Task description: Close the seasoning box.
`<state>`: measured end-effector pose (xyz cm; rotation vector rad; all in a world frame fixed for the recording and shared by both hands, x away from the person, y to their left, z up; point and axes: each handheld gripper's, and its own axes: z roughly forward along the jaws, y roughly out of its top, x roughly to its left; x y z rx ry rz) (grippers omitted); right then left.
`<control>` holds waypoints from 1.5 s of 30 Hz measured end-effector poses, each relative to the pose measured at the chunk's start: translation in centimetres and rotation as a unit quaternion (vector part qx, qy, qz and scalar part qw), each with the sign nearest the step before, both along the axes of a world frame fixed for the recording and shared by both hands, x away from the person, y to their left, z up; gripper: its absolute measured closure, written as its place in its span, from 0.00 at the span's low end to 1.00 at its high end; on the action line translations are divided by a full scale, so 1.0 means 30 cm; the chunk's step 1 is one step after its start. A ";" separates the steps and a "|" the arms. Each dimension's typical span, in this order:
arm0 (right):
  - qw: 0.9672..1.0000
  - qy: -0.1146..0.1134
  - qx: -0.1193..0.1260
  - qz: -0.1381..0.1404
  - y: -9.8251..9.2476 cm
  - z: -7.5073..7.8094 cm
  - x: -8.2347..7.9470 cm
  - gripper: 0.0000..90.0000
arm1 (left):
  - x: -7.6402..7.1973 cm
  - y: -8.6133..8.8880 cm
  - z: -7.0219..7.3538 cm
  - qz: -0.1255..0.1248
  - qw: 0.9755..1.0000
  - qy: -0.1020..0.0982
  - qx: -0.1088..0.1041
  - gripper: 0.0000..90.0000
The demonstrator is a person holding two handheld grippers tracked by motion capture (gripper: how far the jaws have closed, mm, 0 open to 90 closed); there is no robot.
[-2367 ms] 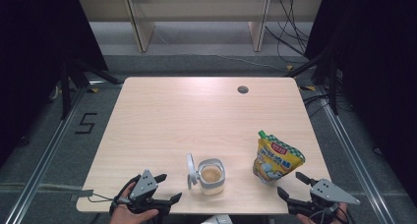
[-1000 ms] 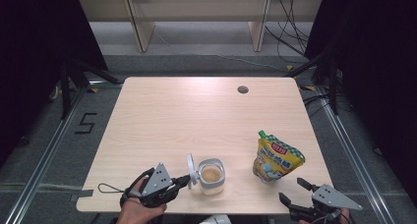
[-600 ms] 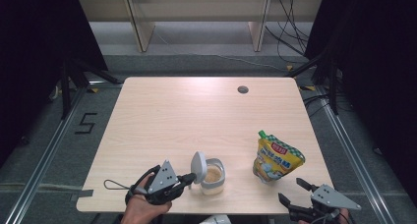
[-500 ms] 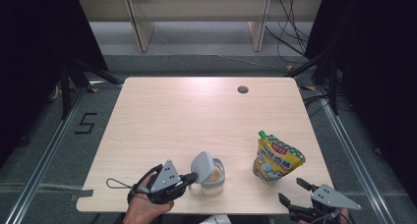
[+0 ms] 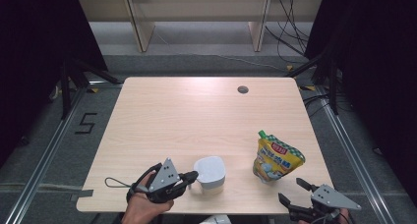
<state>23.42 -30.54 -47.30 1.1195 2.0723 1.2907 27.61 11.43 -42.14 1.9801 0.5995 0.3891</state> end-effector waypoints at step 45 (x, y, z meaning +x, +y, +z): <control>1.000 0.008 -0.001 0.010 0.013 -0.003 -0.025 0.21 | -0.083 0.138 -0.151 0.016 0.998 0.060 0.012 0.33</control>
